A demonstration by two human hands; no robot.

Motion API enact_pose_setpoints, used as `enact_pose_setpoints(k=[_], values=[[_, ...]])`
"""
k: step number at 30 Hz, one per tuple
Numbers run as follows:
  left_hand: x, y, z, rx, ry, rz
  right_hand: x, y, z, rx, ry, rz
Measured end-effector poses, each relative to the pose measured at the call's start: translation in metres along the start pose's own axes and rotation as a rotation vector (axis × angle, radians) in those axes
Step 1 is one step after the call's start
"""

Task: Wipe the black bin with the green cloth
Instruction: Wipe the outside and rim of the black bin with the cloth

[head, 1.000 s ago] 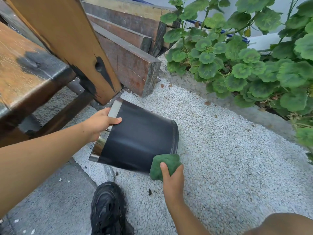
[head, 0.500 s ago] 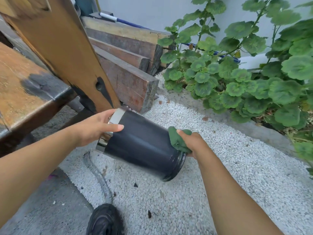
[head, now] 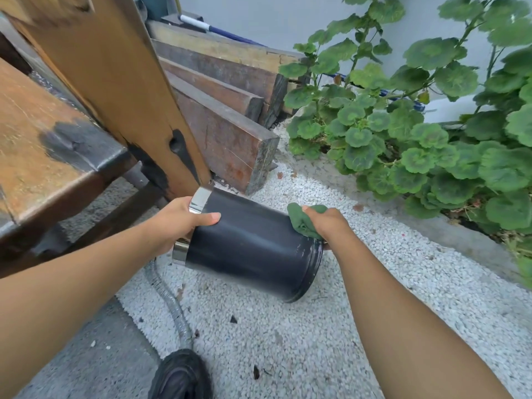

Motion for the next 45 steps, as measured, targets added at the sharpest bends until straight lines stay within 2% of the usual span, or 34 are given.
enact_pose_setpoints(k=[9,23,36,45], values=[[0.005,0.003,0.011,-0.017,-0.016,0.017,0.005,-0.027,0.026,-0.085,-0.032,0.17],[0.012,0.012,0.024,-0.036,0.026,0.02,0.037,-0.084,0.066,-0.235,0.195,0.364],[0.013,0.016,0.027,-0.086,0.03,-0.008,0.068,-0.1,0.095,-0.382,0.406,0.323],[0.018,0.011,0.029,-0.176,-0.071,0.087,0.073,-0.084,0.106,-0.391,0.418,0.236]])
Point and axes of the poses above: each hand's wrist, its own y-axis towards the middle knuckle, its own x-axis out of the palm, z = x × y, the point moved 4 cm from there along y, towards the middle knuckle, and after that the axes turned 7 degrees about -z, right-handed, at the moved point
